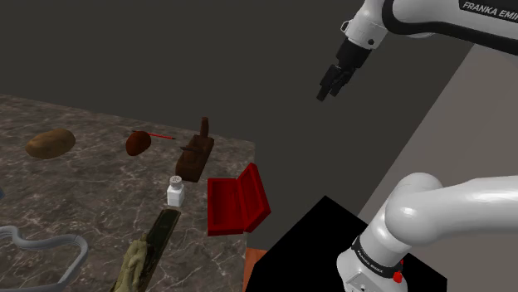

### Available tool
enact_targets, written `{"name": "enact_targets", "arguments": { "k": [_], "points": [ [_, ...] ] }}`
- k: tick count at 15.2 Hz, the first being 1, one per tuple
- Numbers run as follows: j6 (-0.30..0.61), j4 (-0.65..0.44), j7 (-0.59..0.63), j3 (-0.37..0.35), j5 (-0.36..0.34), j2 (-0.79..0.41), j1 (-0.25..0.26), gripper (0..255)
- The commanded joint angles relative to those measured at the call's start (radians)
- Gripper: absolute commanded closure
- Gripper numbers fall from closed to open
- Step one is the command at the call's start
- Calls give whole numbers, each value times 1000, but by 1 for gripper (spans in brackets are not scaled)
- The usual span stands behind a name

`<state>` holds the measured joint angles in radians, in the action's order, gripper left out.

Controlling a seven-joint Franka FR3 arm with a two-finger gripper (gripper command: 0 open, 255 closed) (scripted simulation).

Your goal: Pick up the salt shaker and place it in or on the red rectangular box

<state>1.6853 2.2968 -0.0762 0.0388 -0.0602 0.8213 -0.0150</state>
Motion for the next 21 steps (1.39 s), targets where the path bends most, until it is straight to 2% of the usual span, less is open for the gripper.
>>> {"name": "enact_targets", "arguments": {
  "k": [1,11,21],
  "points": [
    [0,0,0,0,0,0,0,0],
    [146,34,213,-178,97,-169,50,0],
    [286,-48,426,-348,137,-439,81,0]
  ]
}}
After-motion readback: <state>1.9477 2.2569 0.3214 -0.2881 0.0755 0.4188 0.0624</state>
